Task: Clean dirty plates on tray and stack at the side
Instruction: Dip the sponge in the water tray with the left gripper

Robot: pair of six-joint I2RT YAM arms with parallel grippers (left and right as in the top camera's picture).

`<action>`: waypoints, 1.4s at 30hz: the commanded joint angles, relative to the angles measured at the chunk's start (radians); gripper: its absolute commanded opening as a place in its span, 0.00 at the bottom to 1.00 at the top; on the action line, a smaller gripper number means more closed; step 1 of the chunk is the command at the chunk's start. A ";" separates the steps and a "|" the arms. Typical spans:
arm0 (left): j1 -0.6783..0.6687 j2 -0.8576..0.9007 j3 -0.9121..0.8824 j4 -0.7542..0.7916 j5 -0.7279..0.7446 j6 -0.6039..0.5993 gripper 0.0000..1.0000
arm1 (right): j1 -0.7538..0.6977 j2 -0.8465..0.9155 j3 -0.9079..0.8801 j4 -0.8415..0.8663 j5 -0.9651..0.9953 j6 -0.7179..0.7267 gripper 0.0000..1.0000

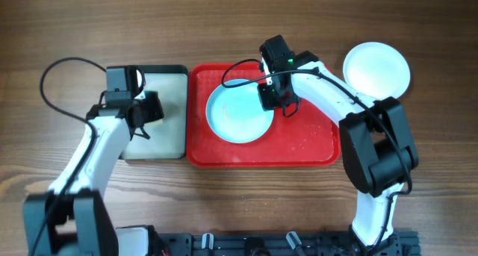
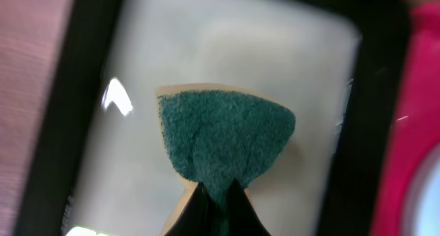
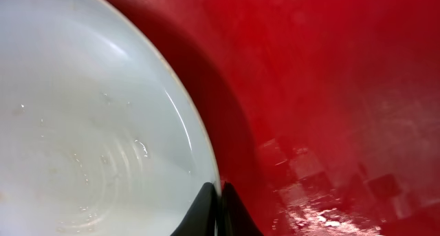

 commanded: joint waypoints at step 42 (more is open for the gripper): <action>0.005 -0.140 -0.007 0.153 0.033 0.153 0.04 | -0.002 0.015 0.019 0.067 -0.110 0.059 0.04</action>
